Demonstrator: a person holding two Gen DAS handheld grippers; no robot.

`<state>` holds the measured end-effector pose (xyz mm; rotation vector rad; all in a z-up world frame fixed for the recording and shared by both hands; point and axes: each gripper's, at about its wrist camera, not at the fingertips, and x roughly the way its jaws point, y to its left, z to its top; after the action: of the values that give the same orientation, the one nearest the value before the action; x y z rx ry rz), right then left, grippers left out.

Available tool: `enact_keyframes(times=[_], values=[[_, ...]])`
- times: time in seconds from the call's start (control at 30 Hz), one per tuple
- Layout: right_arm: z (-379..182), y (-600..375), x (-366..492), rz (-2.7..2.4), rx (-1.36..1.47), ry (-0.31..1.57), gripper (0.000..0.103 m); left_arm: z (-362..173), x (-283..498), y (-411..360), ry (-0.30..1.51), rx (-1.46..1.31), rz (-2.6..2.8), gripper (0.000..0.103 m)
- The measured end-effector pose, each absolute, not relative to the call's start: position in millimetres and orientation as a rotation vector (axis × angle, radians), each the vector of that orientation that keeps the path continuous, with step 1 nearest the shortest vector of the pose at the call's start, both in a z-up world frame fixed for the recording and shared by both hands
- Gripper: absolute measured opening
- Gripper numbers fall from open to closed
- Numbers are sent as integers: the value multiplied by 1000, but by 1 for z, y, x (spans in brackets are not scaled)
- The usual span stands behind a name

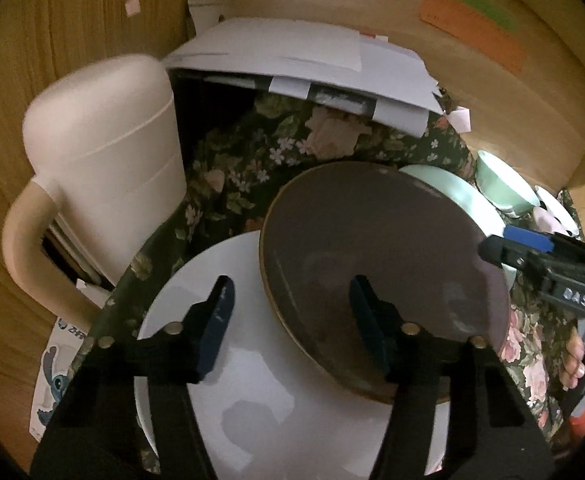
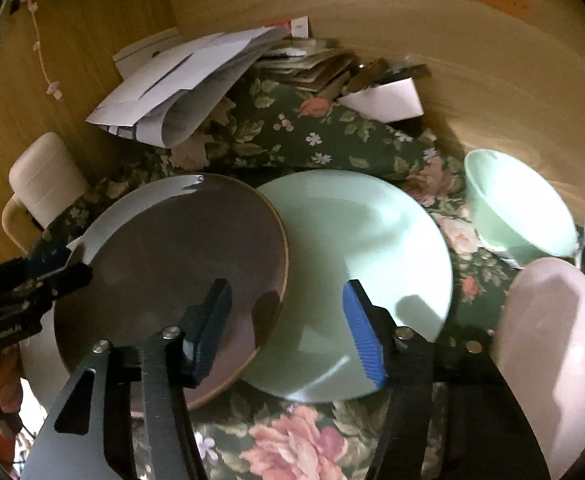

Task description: Organize plates and bowls

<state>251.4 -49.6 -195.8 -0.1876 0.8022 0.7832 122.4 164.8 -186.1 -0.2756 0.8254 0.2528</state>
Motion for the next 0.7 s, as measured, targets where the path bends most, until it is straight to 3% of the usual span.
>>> enact_keyframes(times=[0.2, 0.7], values=[[-203, -41, 262, 813, -167, 848, 40, -194, 127, 173, 861, -327, 215, 41], [-210, -24, 267, 861, -158, 889, 32, -199, 131, 174, 871, -373, 159, 37]])
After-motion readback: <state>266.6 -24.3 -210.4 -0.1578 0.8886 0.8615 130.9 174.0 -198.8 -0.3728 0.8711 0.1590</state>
